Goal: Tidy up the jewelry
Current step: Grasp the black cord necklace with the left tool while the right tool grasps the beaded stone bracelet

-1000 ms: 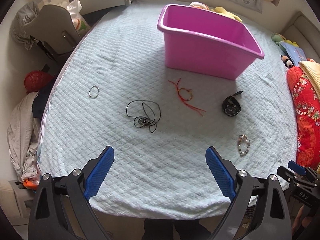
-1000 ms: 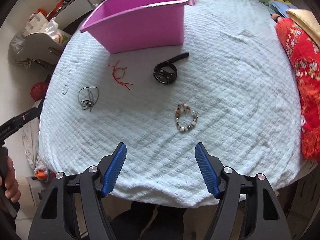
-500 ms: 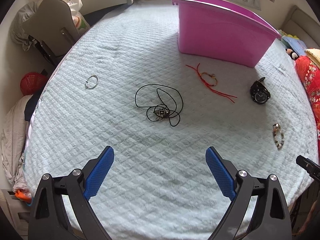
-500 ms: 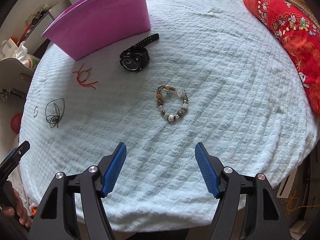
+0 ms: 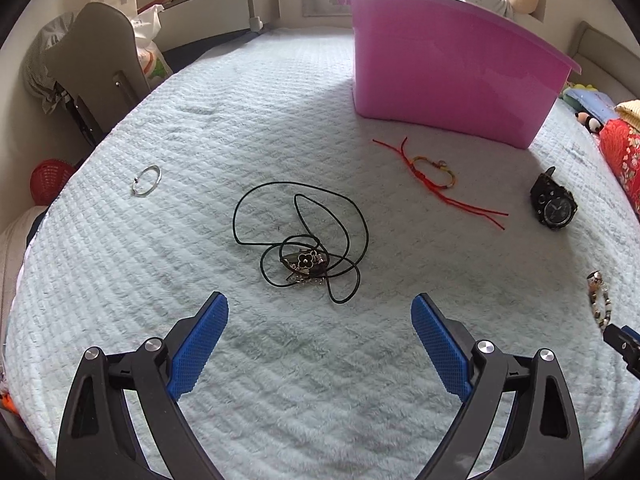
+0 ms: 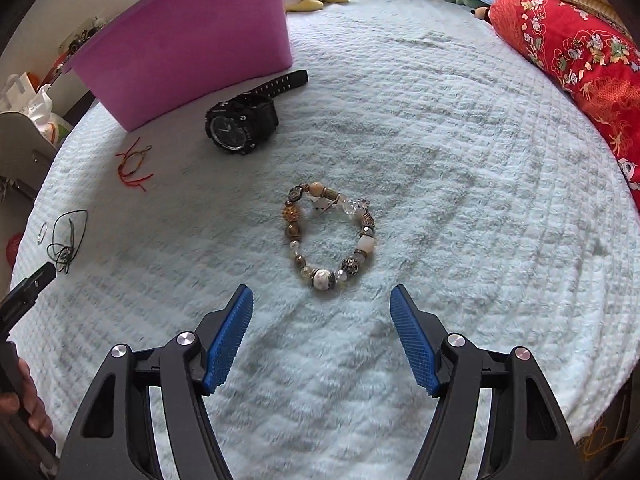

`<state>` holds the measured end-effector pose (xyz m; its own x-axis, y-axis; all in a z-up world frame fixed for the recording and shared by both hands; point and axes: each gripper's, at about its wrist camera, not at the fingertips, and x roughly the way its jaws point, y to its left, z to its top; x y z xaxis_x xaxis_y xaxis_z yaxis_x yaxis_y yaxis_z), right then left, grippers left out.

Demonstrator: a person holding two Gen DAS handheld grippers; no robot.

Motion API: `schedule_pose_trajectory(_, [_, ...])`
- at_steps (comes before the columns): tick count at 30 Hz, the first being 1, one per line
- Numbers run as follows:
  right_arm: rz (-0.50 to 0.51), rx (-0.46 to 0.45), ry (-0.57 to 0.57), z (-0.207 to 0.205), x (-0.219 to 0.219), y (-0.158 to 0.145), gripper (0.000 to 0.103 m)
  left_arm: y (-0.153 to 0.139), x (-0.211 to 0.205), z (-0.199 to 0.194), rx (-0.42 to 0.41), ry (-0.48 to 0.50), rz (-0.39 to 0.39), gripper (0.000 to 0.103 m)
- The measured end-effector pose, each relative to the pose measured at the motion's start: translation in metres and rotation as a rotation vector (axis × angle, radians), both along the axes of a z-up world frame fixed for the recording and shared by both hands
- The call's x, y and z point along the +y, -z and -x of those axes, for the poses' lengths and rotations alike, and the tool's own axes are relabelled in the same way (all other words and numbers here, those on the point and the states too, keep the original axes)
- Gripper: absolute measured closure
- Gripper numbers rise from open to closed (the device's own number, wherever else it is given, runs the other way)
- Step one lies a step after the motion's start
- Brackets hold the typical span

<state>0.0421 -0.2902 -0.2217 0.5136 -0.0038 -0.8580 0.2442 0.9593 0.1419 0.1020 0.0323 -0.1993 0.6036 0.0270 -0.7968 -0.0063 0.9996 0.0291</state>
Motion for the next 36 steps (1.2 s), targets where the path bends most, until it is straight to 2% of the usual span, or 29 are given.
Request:
schedule_pose_trajectory(8, [0.032, -0.012, 0.025, -0.020, -0.004, 0.018, 0.035, 0.017, -0.005, -0.016, 0.000, -0.002, -0.012, 0.012])
schedule_pose_trajectory(19, [0.112, -0.028, 0.008, -0.049, 0.000, 0.024, 0.034, 0.030, -0.012, -0.049, 0.013, 0.007, -0.027, 0.012])
schedule_pose_trajectory(25, [0.144, -0.044, -0.003, -0.056, 0.004, 0.026, 0.034, 0.038, -0.016, -0.062, 0.023, 0.018, -0.036, 0.012])
schedule_pose_trajectory(36, [0.162, -0.048, -0.024, -0.054, 0.006, 0.028, 0.035, 0.045, -0.020, -0.070, 0.020, 0.024, -0.041, 0.006])
